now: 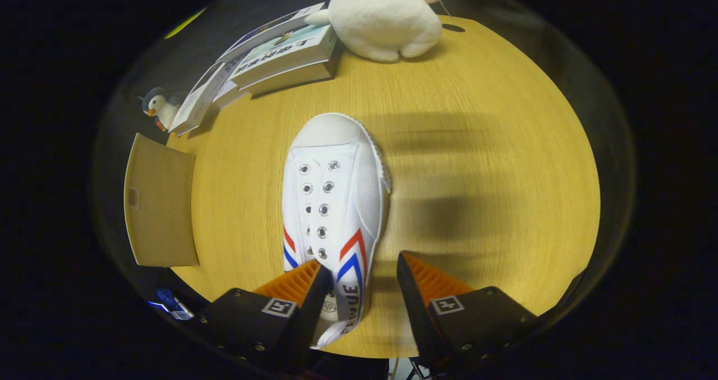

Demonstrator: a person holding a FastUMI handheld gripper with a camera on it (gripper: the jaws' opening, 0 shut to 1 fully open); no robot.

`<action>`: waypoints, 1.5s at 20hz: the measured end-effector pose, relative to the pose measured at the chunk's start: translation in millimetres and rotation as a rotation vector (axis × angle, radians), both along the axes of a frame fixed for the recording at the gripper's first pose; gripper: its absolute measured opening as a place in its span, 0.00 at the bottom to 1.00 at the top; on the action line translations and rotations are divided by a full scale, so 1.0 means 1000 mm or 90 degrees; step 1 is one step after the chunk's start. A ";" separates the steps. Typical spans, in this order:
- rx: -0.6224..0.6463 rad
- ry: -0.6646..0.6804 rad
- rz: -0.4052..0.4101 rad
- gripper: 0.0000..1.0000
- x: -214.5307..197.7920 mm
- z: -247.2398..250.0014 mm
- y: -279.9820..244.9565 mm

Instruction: Open the storage box then place both shoes into the box .Put the left shoe in first, then the right shoe, with the right side of both shoes facing outward in a uniform manner.

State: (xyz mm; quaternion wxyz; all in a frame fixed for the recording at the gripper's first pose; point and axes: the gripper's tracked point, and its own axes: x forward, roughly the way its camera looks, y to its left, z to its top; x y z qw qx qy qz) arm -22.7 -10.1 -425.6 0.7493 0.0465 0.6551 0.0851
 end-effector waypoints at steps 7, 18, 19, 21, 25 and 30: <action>0.031 -0.003 -0.058 0.04 -0.002 0.017 -0.004; 0.022 -0.022 -0.027 0.04 -0.007 0.068 0.011; 0.025 -0.023 -0.022 0.04 -0.009 0.073 0.015; 0.034 -0.024 -0.014 0.04 -0.011 0.085 0.024; 0.049 -0.029 0.013 0.04 -0.010 0.111 0.052; 0.045 -0.049 0.070 0.04 0.003 0.138 0.093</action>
